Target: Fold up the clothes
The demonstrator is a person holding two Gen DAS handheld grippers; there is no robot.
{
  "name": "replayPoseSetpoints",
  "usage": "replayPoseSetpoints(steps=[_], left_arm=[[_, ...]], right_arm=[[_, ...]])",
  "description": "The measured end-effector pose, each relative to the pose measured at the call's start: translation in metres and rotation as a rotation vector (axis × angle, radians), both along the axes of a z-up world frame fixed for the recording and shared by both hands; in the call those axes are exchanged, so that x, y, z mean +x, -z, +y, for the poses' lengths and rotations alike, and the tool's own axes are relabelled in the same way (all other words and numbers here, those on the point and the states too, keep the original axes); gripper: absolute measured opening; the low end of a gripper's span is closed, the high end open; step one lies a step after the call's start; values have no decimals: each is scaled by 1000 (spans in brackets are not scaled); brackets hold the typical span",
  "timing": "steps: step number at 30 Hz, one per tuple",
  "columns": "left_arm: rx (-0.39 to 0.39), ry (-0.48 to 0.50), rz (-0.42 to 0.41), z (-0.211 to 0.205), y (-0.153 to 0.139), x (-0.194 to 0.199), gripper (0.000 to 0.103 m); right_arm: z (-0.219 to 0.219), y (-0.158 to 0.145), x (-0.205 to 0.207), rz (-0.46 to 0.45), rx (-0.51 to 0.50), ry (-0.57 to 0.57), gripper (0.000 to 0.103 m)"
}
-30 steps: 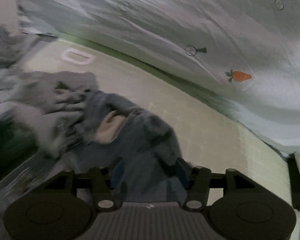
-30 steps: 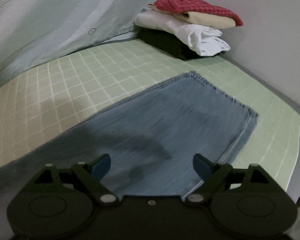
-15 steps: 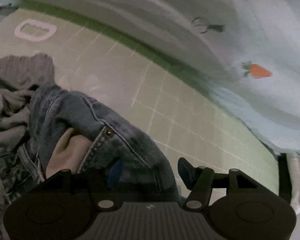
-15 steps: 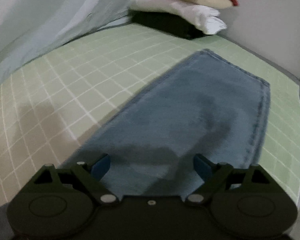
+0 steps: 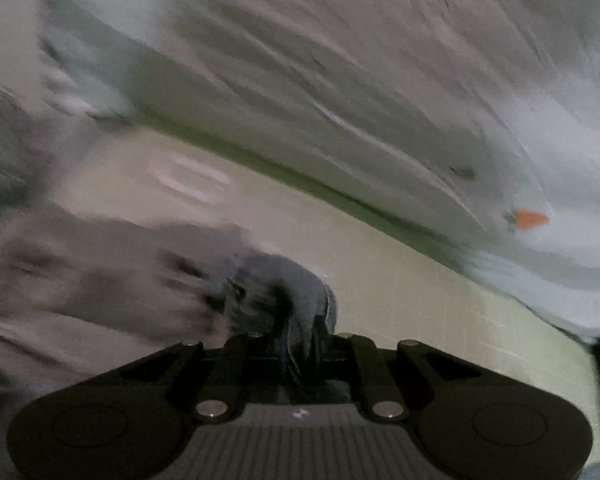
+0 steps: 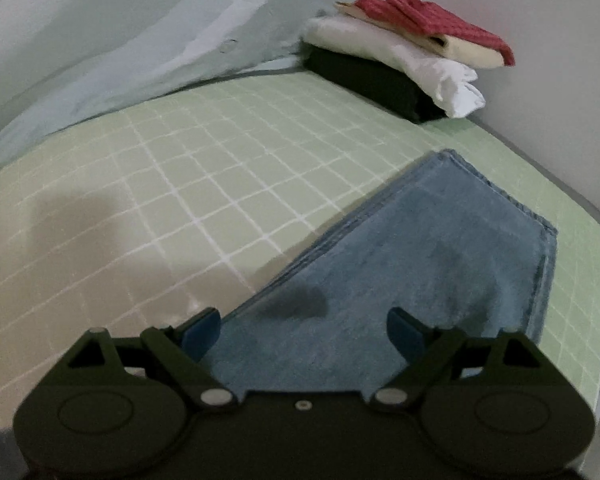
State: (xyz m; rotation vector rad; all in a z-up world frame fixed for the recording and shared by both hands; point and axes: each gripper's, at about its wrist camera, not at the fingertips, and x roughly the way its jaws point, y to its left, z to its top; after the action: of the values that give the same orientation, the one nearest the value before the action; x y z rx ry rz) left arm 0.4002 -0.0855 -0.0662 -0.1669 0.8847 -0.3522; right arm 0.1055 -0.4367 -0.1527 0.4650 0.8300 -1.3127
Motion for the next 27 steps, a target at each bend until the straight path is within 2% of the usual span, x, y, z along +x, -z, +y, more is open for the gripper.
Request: replayPoseSetpoints(steps=[2,4,6,9,13,16,18,20,21,23,25,27], left_arm=[[23,-65,24,39,8,-4,14],[-11,-156,110,73,29,-5,14],[-29,-209,140,91,40,-10,14],[-35,-215,127,93,39,-13,14],[-31,-212,117,89,39,-14,14],[-45,-218,126,90,40,-14,14],[-56,-222,132,91,41,-15,14],[-67,-226,139,93,42,-15,14],[-73,-228,142,93,42,-15,14],[-83,-232,149,94,43,-15,14],[-93,-236,155,96,43,-15,14],[-106,-240,162,97,44,-15,14]], right_arm=[[6,-2,9,-18,5,-38,91],[11,-3,22,-42,14,-88,91],[19,-5,40,-59,18,-153,91],[32,-13,72,-92,12,-280,91],[49,-19,115,-153,54,-459,90],[63,-22,140,-223,96,-547,85],[71,-24,153,-300,134,-603,76],[77,-23,165,-399,217,-657,69],[78,-20,172,-447,286,-673,60],[78,-8,183,-517,434,-680,51],[77,10,189,-563,590,-657,46],[78,23,188,-558,654,-637,41]])
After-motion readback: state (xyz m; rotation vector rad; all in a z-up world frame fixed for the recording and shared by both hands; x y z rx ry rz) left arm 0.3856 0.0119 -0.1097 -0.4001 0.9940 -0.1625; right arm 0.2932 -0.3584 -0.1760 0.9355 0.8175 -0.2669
